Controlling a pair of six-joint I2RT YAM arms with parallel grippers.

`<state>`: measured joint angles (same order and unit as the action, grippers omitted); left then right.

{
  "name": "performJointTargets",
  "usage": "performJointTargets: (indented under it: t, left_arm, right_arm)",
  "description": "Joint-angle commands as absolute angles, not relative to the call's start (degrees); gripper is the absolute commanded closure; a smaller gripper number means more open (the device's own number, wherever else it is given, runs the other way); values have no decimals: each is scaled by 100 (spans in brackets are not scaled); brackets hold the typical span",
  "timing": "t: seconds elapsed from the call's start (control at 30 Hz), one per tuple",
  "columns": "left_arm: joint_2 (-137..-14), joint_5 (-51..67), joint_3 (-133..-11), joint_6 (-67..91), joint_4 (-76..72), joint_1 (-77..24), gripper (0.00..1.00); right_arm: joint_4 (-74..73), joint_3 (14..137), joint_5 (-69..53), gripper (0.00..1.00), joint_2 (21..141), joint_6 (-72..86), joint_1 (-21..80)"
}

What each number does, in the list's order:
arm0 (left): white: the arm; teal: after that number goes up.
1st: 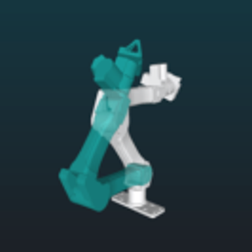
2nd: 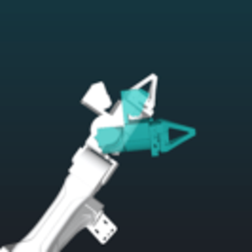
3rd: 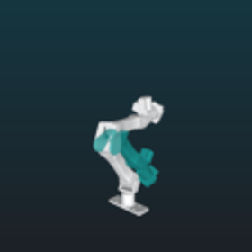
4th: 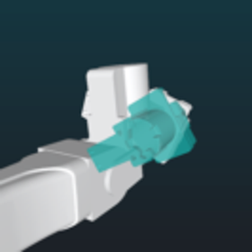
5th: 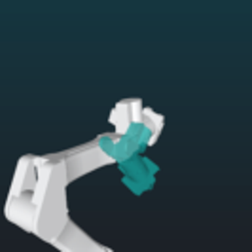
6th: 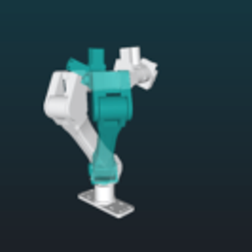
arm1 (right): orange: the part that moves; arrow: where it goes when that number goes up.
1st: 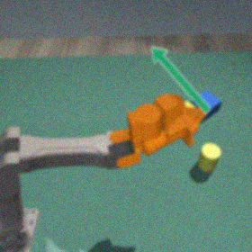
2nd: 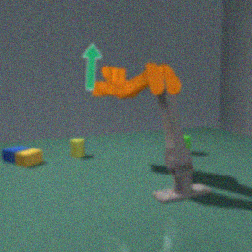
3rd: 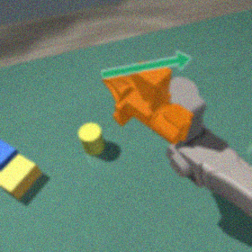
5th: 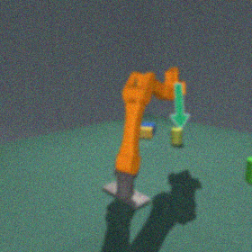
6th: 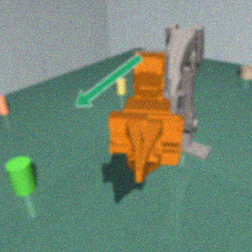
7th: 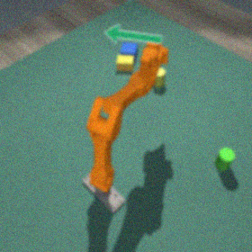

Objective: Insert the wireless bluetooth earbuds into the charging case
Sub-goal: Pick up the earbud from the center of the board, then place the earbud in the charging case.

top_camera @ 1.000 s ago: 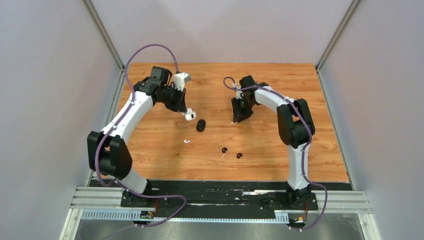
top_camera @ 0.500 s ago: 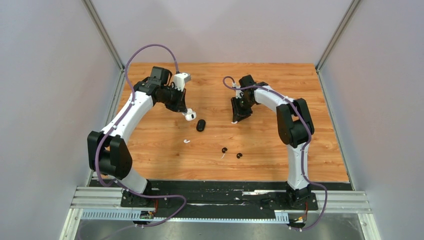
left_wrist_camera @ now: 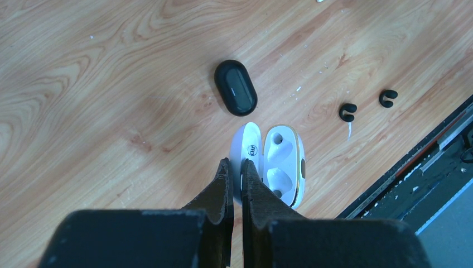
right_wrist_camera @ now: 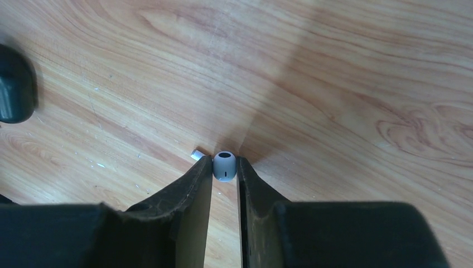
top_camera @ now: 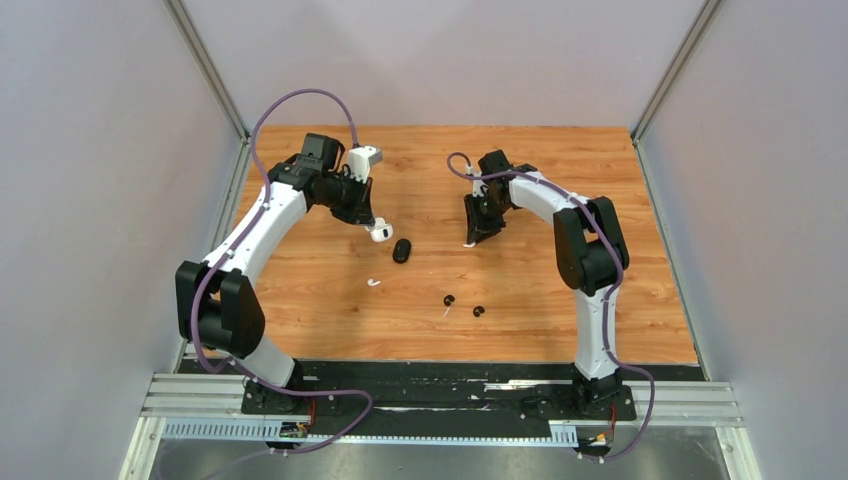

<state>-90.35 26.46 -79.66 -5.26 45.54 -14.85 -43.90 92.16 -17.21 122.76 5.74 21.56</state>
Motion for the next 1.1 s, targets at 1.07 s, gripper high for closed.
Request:
performJointTargets:
  t: [1.07]
  left_arm:
    - [-10191, 4761, -9293, -1471, 3947, -2307, 100]
  right_arm:
    - [909, 5455, -5000, 100, 7113, -8368, 2680]
